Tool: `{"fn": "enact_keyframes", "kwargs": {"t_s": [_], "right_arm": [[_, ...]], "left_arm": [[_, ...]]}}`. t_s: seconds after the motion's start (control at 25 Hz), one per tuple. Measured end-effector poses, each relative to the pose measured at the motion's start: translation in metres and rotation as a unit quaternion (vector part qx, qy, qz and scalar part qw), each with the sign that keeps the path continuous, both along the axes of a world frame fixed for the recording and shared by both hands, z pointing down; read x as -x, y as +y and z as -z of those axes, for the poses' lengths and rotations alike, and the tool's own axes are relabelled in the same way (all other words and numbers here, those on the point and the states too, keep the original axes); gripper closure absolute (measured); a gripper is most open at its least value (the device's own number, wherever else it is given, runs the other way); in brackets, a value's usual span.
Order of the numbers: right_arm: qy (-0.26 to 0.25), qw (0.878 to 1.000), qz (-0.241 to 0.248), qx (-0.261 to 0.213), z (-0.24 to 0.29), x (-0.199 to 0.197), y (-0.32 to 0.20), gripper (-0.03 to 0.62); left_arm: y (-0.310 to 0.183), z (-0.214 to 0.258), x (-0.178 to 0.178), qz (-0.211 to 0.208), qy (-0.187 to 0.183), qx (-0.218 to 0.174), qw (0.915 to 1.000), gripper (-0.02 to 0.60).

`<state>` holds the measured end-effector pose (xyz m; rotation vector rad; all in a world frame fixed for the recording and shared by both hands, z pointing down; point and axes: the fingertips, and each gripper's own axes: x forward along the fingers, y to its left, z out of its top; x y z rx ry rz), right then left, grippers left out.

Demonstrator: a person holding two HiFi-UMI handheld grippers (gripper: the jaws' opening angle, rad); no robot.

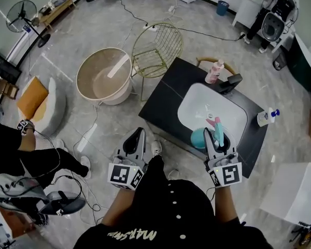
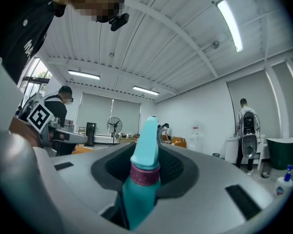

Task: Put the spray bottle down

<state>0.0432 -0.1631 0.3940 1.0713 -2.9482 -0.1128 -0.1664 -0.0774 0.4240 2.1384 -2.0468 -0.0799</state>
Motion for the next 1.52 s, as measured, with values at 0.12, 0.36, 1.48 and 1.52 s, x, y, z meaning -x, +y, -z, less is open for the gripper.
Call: {"fn": "enact_keyframes", "kwargs": {"t_s": [0.12, 0.36, 1.48, 1.52], "right_arm": [[-0.001, 1.0, -0.007, -0.007, 0.006, 0.016, -0.031, 0.476], [0.0, 1.0, -0.017, -0.022, 0.019, 0.05, -0.086, 0.474], [0.029, 0.999, 0.043, -0.015, -0.05, 0.159, -0.205, 0.476], [0.031, 0.998, 0.048, -0.011, -0.059, 0.165, -0.209, 0.476]], "left_arm": [[-0.034, 0.006, 0.017, -0.009, -0.004, -0.007, 0.9999, 0.555], [-0.093, 0.022, 0.054, -0.018, -0.006, -0.024, 0.9995, 0.555], [-0.165, -0.027, 0.061, -0.068, 0.014, 0.027, 0.9972, 0.555], [-0.163, -0.034, 0.059, -0.071, 0.016, 0.035, 0.9967, 0.555]]}}
